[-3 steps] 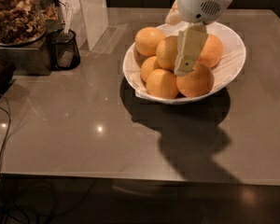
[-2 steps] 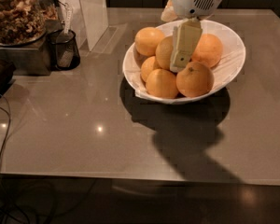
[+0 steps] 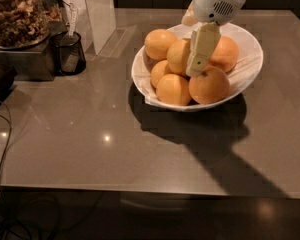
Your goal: Pick orange from white bowl
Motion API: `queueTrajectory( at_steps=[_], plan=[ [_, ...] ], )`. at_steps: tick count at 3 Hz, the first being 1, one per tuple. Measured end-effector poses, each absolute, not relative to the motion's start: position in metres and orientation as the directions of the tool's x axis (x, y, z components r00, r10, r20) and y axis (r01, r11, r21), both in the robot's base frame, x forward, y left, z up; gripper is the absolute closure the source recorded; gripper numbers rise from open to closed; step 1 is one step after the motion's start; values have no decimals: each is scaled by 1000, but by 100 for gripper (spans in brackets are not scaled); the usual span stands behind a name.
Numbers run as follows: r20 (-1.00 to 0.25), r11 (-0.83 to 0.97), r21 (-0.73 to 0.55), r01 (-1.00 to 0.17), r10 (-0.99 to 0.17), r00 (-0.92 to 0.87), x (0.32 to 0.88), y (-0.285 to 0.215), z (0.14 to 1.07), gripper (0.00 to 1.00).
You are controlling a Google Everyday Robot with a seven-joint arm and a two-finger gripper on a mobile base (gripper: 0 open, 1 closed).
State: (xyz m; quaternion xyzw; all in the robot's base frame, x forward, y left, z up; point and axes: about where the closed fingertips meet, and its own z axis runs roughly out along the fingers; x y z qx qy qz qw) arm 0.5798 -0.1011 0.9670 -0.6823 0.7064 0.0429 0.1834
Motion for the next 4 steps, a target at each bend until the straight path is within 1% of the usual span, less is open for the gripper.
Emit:
queueTrajectory(
  at_steps=[1,2,3,4],
  plan=[
    [-325,59,-199,-978,-946,9,590,-94,970,28],
    [-329,41,-212,-976,-944,32,599,-82,976,34],
    [-319,29,-203,-979,-947,38,606,-76,971,26],
    [-316,57,-142,-988,-949,-10,604,-90,950,19]
  ],
)
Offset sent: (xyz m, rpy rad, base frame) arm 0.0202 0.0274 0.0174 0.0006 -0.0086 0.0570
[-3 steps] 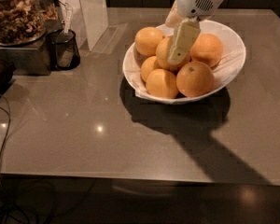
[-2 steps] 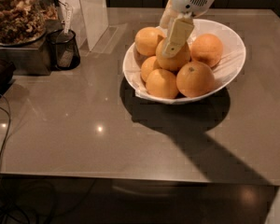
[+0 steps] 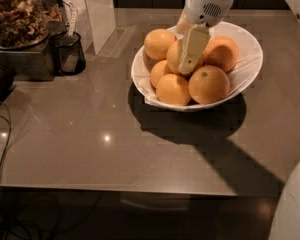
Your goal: Pick orange from white bowl
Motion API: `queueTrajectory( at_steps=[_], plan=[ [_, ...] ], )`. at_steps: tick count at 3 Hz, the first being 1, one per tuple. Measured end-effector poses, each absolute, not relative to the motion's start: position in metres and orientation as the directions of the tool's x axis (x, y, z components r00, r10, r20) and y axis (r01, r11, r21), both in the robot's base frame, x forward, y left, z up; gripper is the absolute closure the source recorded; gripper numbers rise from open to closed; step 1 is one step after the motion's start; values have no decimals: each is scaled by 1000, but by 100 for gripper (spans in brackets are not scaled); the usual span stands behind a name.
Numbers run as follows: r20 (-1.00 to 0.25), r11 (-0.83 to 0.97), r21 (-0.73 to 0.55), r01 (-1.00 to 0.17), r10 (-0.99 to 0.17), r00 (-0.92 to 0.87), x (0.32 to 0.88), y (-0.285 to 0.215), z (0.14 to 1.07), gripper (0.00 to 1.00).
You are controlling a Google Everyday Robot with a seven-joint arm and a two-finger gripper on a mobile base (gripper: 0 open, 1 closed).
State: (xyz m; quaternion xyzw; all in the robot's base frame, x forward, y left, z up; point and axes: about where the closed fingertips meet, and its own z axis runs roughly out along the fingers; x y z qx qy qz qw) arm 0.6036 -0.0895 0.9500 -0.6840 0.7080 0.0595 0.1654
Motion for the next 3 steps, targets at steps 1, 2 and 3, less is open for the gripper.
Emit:
queueTrajectory(
  at_steps=[1,2,3],
  plan=[
    [-309,108,-101,-989,-948,-72,598,-111,935,27],
    [-310,121,-87,-989,-946,-89,597,-114,931,30],
    [-311,121,-87,-989,-946,-89,597,-110,932,49]
  ],
)
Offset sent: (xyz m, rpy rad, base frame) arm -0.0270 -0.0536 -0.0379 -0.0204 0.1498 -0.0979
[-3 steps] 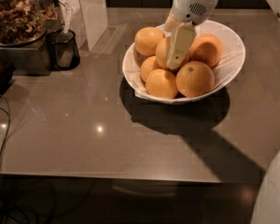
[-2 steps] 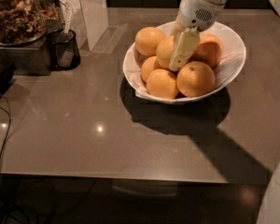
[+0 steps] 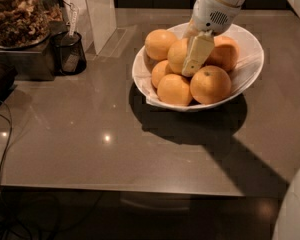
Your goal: Pick orange from white bowl
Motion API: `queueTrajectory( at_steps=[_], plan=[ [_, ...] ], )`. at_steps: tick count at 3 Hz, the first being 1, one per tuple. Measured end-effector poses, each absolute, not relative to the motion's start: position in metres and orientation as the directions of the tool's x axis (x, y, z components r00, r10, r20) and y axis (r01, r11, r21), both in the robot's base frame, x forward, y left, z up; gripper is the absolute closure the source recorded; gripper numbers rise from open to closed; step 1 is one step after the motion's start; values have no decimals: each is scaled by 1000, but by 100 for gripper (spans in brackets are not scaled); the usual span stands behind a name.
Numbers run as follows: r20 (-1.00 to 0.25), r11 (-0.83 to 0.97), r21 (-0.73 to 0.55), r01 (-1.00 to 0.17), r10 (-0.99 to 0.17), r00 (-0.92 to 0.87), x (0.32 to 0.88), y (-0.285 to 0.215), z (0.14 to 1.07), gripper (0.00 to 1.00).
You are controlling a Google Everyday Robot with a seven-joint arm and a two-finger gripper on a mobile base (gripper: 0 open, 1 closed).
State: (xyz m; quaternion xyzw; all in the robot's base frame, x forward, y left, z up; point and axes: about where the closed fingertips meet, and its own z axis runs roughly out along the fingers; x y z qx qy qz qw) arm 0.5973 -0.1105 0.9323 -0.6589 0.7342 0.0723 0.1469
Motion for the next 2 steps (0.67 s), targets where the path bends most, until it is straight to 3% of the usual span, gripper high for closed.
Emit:
queueTrajectory(
  at_steps=[2],
  plan=[
    [-340,135,-77,-988,-935,-101,590,-110,930,96]
  ],
)
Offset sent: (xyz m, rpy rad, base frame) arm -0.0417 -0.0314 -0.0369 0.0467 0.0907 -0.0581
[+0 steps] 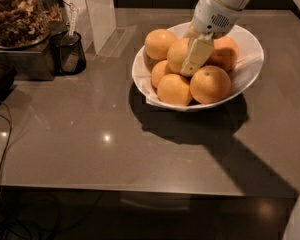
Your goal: Pick orange from white bowl
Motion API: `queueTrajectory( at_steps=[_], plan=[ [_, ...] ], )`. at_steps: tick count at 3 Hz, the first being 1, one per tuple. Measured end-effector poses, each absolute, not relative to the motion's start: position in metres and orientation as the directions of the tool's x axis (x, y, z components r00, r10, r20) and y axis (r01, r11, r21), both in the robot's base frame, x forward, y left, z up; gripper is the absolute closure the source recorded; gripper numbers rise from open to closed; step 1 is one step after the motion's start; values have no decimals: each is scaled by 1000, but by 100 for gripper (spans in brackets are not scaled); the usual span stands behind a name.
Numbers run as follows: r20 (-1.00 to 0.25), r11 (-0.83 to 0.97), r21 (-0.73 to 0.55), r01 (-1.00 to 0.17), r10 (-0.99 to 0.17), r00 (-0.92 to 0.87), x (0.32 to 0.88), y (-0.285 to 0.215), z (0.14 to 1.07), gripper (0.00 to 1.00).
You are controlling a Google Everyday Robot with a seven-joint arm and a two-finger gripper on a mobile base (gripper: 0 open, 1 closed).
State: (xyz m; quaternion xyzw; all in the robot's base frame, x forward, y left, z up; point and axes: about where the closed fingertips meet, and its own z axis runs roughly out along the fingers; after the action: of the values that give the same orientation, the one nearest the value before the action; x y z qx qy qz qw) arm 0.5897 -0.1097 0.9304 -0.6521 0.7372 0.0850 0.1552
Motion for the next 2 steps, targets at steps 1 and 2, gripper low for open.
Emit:
queueTrajectory(
  at_steps=[1,2],
  plan=[
    [-340,135,-78,-988,-935,-101,590,-108,932,100],
    [-352,140,-106,-984,-931,-94,578,-112,935,100]
  ],
)
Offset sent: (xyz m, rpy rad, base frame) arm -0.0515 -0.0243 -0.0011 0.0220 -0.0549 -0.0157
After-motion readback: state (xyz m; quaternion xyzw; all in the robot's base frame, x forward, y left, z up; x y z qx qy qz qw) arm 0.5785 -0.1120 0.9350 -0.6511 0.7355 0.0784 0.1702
